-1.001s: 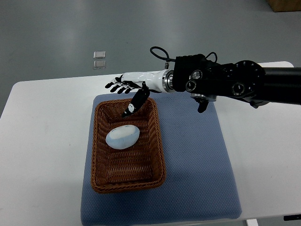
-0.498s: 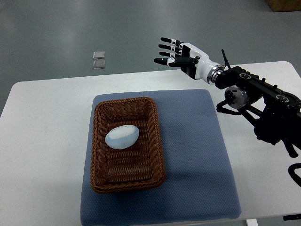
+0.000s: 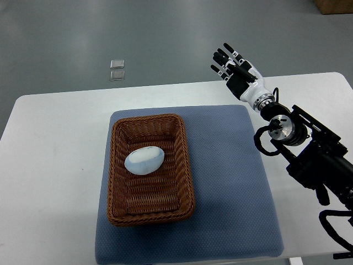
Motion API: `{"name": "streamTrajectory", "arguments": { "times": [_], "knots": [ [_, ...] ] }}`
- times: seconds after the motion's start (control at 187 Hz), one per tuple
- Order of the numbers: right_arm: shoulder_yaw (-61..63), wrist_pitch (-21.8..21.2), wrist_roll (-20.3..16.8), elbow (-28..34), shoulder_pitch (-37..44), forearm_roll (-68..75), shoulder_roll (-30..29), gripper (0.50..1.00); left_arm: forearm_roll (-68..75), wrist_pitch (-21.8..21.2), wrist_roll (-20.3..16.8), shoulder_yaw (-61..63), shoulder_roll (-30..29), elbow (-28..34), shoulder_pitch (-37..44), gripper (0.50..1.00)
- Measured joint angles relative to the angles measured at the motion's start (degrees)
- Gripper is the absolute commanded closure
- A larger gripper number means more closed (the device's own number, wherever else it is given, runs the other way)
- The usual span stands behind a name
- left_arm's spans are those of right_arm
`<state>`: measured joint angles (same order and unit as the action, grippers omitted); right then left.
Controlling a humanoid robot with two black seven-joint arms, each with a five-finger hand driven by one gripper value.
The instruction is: Place blue toy in brown basket
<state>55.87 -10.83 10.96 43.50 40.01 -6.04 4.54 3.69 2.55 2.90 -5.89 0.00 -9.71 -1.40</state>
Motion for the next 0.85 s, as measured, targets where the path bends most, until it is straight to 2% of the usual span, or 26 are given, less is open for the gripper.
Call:
{"name": "streamTrajectory", "arguments": {
  "times": [0.171, 0.851],
  "knots": [
    [0.0, -2.22, 0.03, -0.5, -0.92, 3.43, 0.46, 0.574, 0.0, 0.0, 0.0, 0.0, 0.0, 0.0, 0.0, 0.5],
    [0.12, -3.11, 0.6, -1.28, -1.61, 3.67, 1.85, 0.574, 0.0, 0.0, 0.0, 0.0, 0.0, 0.01, 0.0, 0.5]
  ]
}}
